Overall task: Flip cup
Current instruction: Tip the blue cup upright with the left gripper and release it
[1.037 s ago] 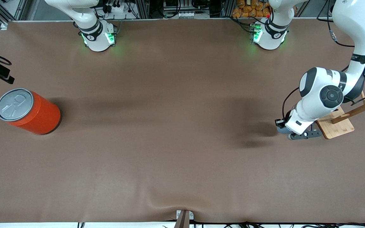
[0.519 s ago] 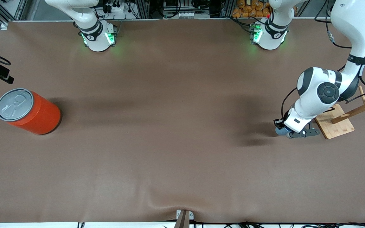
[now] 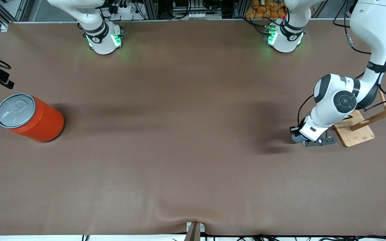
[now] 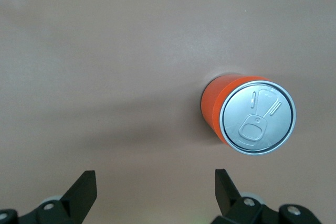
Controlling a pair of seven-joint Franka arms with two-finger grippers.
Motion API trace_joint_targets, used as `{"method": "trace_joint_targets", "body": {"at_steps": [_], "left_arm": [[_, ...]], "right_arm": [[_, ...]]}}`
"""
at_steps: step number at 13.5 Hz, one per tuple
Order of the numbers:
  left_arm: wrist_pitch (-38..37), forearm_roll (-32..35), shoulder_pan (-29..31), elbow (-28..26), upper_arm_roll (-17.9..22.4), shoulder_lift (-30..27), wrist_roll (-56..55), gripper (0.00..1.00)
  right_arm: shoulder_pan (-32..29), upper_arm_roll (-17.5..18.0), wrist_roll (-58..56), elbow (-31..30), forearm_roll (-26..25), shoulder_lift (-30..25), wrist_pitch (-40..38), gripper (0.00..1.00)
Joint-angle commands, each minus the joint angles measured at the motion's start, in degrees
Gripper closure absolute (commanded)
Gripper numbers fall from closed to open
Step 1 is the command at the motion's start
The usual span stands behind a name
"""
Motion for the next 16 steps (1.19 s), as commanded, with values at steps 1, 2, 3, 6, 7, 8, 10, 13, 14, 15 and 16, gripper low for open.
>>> {"method": "trace_joint_targets", "body": {"at_steps": [1, 2, 3, 6, 7, 8, 10, 13, 14, 15, 16], "left_arm": [[0.57, 1.87, 0.37, 0.17, -0.39, 0.06, -1.74, 0.57], [0.22, 1.87, 0.37, 0.35, -0.39, -0.02, -1.74, 0.01], [0.04, 1.78, 0.37, 0.44, -0.39, -0.37, -1.91, 0.0], [-4.5, 1.08, 0.37, 1.83, -0.83, -3.09, -2.0, 0.0], [-8.01, 0.99, 0.29, 3.41, -1.09, -5.01, -2.0, 0.0], [-10.91, 0.9, 0.29, 4.73, -2.14, -6.95, -1.91, 0.0], [-20.29, -0.06, 0.29, 9.11, -3.9, -10.29, -1.83, 0.0], [-38.57, -0.85, 0.02, 21.31, -5.74, -10.66, -1.04, 0.0], [-44.02, -1.12, 0.11, 24.92, -6.45, -10.66, -0.69, 0.0], [-48.43, -1.64, 0.11, 29.13, -6.89, -10.75, 0.45, 0.0], [-52.3, -1.82, 0.11, 32.31, -7.07, -10.83, 2.2, 0.0]], "right_arm": [[-1.0, 0.66, 0.26, -0.25, -0.31, -0.16, 0.11, 0.0], [-1.09, 0.66, 0.26, -0.25, -0.31, -0.16, 0.2, 0.0], [-1.09, 0.66, 0.26, -0.25, -0.31, -0.16, 0.2, 0.0], [-1.0, 0.66, 0.26, -0.33, -0.31, -0.25, -0.07, 0.0], [-1.0, 0.66, 0.26, -0.33, -0.22, -0.16, 0.11, 0.0], [-1.0, 0.66, 0.26, -0.33, -0.31, -0.16, -0.06, 0.0], [-0.92, 0.66, 0.26, -0.42, -0.31, -0.25, -0.42, 0.0], [-0.92, 0.66, 0.26, -0.77, -0.31, -0.24, -0.42, 0.0], [-0.92, 0.66, 0.26, -0.77, -0.31, -0.24, -0.33, 0.0], [-1.0, 0.66, 0.26, -0.77, -0.31, -0.16, 0.02, 0.0], [-1.0, 0.66, 0.26, -0.77, -0.31, -0.16, 0.2, 0.0]]}}
